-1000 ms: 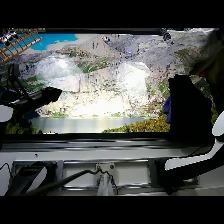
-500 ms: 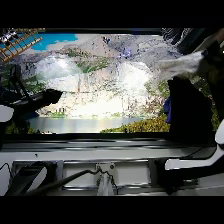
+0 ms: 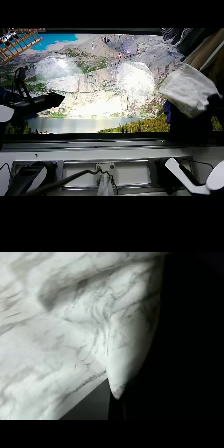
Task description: Fold the clothes and pants, and hang the long-sleeved shirts on hangers.
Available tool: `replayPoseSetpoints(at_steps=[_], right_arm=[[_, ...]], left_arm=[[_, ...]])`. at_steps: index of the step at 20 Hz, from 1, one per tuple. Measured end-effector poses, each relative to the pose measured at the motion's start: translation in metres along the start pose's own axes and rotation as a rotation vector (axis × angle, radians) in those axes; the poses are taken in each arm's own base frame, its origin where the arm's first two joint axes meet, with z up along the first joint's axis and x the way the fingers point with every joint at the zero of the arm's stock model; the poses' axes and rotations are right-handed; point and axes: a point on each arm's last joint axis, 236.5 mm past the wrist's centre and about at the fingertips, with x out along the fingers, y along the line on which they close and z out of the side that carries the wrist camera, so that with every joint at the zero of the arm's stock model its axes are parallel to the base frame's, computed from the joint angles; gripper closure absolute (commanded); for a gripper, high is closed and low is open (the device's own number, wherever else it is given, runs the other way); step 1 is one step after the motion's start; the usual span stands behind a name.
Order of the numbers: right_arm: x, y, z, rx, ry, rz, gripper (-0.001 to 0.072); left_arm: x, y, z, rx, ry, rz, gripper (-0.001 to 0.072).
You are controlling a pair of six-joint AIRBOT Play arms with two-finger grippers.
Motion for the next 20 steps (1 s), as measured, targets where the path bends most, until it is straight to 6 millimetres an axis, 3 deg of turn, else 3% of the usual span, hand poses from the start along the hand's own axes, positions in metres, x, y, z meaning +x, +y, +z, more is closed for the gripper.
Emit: replayPoseSetpoints(at_steps=[3, 7, 11, 18, 19, 20], right_arm=[[-0.005, -0.041, -0.031, 0.191, -0.029, -0.046, 0.0696], [-0.003, -0.064, -0.063, 0.372, -0.048, -0.071, 0.0696], [-0.003, -0.065, -0.085, 0.461, -0.014, -0.063, 0.0695], [-0.023, -0.055, -0.098, 0.513, 0.01, -0.049, 0.0689], [-0.024, -0.058, -0.102, 0.513, 0.025, -0.067, 0.0545], [-0.025, -0.061, -0.107, 0.511, 0.038, -0.088, 0.0264]], left_arm=[[0.0, 0.0, -0.002, 0.0, 0.009, -0.002, 0.0486], [0.0, -0.001, -0.003, -0.001, 0.014, -0.004, 0.0485], [-0.001, -0.002, -0.004, -0.001, 0.018, -0.006, 0.0485], [-0.001, -0.009, -0.008, -0.021, 0.034, -0.035, 0.0485], [-0.001, -0.01, -0.01, -0.023, 0.042, -0.038, 0.0485], [-0.001, -0.01, -0.012, -0.023, 0.052, -0.041, 0.0484]])
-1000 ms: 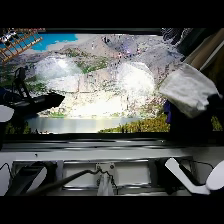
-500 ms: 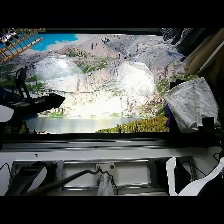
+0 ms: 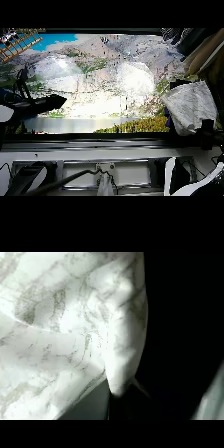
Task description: Fold the clothes and pants, and hang the long-sleeved shirts on hangers.
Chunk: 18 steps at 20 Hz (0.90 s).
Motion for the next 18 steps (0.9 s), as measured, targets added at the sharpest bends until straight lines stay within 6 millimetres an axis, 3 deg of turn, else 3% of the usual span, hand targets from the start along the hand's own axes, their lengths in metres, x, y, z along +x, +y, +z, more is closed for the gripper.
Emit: replayPoseSetpoints(at_steps=[1, 3, 6, 8, 11, 13, 15, 17, 18], right_arm=[[-0.001, -0.005, -0.002, -0.008, 0.007, -0.021, 0.0099], [-0.008, -0.007, -0.001, -0.054, 0.009, -0.042, 0.0092], [-0.038, 0.013, 0.027, -0.182, -0.076, -0.035, 0.0096], [-0.068, 0.04, 0.054, -0.241, -0.15, -0.006, 0.0101], [-0.105, 0.113, 0.071, -0.328, -0.167, 0.141, 0.0101], [-0.121, 0.178, 0.053, -0.478, -0.113, 0.284, 0.0101], [-0.131, 0.237, 0.005, -0.718, -0.031, 0.416, 0.0101], [-0.134, 0.273, -0.049, -0.974, 0.035, 0.504, 0.0105], [-0.135, 0.284, -0.079, -1.11, 0.059, 0.538, 0.0157]], left_arm=[[0.0, -0.001, -0.002, -0.002, 0.009, -0.004, 0.0481], [0.0, -0.002, -0.006, 0.011, 0.025, -0.008, 0.0471], [-0.001, -0.005, -0.01, 0.055, 0.048, -0.016, 0.0471], [-0.005, -0.01, -0.004, 0.084, 0.044, -0.022, 0.0471], [-0.017, -0.022, 0.029, 0.151, 0.005, -0.007, 0.0472], [-0.025, -0.029, 0.057, 0.192, -0.01, 0.017, 0.0472], [-0.03, -0.037, 0.086, 0.237, -0.004, 0.041, 0.0474], [-0.033, -0.039, 0.107, 0.284, 0.017, 0.076, 0.0474], [-0.034, -0.037, 0.114, 0.309, 0.034, 0.101, 0.0474]])
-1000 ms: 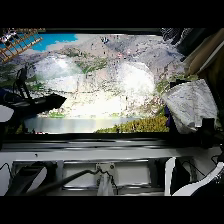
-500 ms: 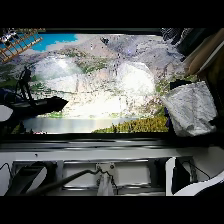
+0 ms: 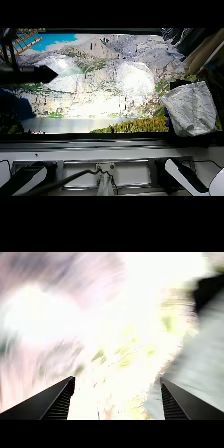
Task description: Fold the clothes and pants, and hang the long-sleeved shirts on hangers.
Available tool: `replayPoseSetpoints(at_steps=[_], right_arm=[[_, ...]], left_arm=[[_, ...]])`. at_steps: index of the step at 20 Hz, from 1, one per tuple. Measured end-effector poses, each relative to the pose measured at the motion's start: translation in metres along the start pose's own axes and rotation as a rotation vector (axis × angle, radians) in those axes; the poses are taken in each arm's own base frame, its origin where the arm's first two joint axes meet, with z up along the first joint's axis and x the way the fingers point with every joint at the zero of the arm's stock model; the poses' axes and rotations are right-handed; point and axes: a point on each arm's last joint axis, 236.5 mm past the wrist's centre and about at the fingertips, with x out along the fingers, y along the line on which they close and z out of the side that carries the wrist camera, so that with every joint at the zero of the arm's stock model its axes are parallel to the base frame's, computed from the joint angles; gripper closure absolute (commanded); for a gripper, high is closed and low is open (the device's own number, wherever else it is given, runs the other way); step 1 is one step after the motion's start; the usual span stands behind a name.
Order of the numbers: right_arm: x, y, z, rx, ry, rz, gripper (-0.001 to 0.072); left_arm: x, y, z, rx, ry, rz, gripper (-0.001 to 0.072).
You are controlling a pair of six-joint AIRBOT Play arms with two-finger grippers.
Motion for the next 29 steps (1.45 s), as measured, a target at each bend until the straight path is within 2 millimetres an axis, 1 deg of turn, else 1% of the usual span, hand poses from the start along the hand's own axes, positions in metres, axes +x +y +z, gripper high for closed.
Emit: replayPoseSetpoints(at_steps=[1, 2, 3, 6, 8, 12, 14, 29], right_arm=[[0.012, 0.023, -0.005, -0.121, 0.028, 0.031, 0.021], [0.021, 0.041, -0.011, -0.22, 0.046, 0.048, 0.0209], [0.028, 0.054, -0.015, -0.307, 0.057, 0.056, 0.0207], [0.04, 0.085, -0.026, -0.476, 0.068, 0.082, 0.0204], [0.043, 0.098, -0.03, -0.533, 0.07, 0.096, 0.0204], [0.045, 0.107, -0.033, -0.58, 0.066, 0.105, 0.0204], [0.046, 0.108, -0.034, -0.589, 0.068, 0.105, 0.0204], [0.046, 0.109, -0.034, -0.601, 0.066, 0.103, 0.0204]], left_arm=[[-0.001, 0.004, 0.003, 0.022, 0.016, 0.024, 0.0475], [-0.001, 0.009, 0.005, 0.036, 0.032, 0.048, 0.0474], [-0.002, 0.012, 0.005, 0.051, 0.048, 0.068, 0.0475], [-0.003, 0.019, 0.005, 0.07, 0.077, 0.102, 0.0475], [-0.003, 0.022, 0.005, 0.076, 0.087, 0.115, 0.0475], [-0.004, 0.024, 0.004, 0.08, 0.097, 0.125, 0.0475], [-0.004, 0.025, 0.004, 0.081, 0.098, 0.128, 0.0475], [-0.004, 0.025, 0.003, 0.082, 0.101, 0.131, 0.0475]])
